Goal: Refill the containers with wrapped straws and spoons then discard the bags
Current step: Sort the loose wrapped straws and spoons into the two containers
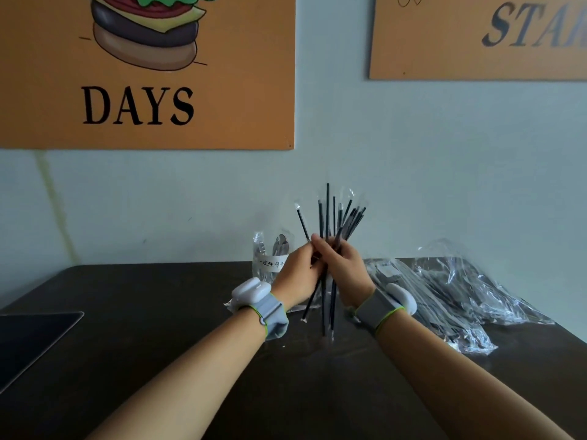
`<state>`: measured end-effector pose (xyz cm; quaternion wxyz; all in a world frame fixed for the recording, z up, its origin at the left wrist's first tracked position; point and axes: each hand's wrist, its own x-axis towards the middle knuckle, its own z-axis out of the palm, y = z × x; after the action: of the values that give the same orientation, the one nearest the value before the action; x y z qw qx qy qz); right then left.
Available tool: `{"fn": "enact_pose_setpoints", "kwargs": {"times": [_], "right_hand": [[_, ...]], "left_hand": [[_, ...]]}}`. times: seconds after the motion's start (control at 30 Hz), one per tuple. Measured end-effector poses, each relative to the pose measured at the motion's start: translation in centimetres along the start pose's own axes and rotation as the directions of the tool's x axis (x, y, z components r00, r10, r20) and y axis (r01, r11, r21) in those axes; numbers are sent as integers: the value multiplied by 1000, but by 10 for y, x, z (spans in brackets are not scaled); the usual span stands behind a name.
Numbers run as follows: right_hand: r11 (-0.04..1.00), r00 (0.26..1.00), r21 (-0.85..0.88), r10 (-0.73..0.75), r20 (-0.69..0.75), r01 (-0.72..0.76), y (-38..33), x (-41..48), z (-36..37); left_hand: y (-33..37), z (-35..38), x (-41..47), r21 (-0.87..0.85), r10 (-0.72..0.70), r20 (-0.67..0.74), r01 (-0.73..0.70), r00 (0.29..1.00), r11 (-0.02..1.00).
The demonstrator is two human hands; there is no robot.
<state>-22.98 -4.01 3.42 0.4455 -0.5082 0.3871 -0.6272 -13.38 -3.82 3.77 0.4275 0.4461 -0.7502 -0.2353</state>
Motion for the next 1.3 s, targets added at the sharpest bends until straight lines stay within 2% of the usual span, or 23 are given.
{"fn": "enact_pose_setpoints", "kwargs": {"times": [0.13,0.2,0.33,0.4,0.47,0.53,0.67,0.77,0.87,0.97,1.07,1.17,1.3], "right_hand": [[998,998,-10,65,-22,-65,16,-2,2],[996,998,-67,61,3,-60,22,-4,0],[987,998,-152,56,16,-53,19,-3,-4],[980,998,-193,57,12,-53,11,2,-2],[976,1000,-219,15,16,-12,1,6,1],[986,1000,-165,-13,-14,10,-11,13,4],[998,999,-53,-34,-41,32,-40,29,5],[983,984,-51,-177,-18,176,-72,38,3],[981,979,20,-191,-71,193,-101,58,-15],[985,969,-31,-172,-178,169,-110,77,-36],[994,971,-64,-105,-214,93,-97,86,-47],[1000,980,-19,-19,-199,15,-81,90,-53],[1000,980,-21,0,-199,-4,-68,94,-58]], "left_hand": [[-12,4,-9,62,-40,59,36,997,997],[-18,6,-11,61,-34,89,29,995,998],[-18,6,-12,-118,-71,240,101,968,988],[-17,9,-9,-4,-84,256,88,963,996],[-17,12,-4,273,-61,249,-9,967,962],[-13,15,0,361,-35,264,-65,964,930],[5,9,16,237,-4,202,-45,979,970],[27,-8,36,240,95,138,-126,986,963],[45,-29,71,279,198,-40,-179,979,943],[56,-42,106,193,127,-208,-87,970,977],[55,-40,128,238,67,-208,-16,976,971],[48,-27,139,320,29,-167,26,986,947],[26,-4,140,410,-29,-93,65,995,910]]}}
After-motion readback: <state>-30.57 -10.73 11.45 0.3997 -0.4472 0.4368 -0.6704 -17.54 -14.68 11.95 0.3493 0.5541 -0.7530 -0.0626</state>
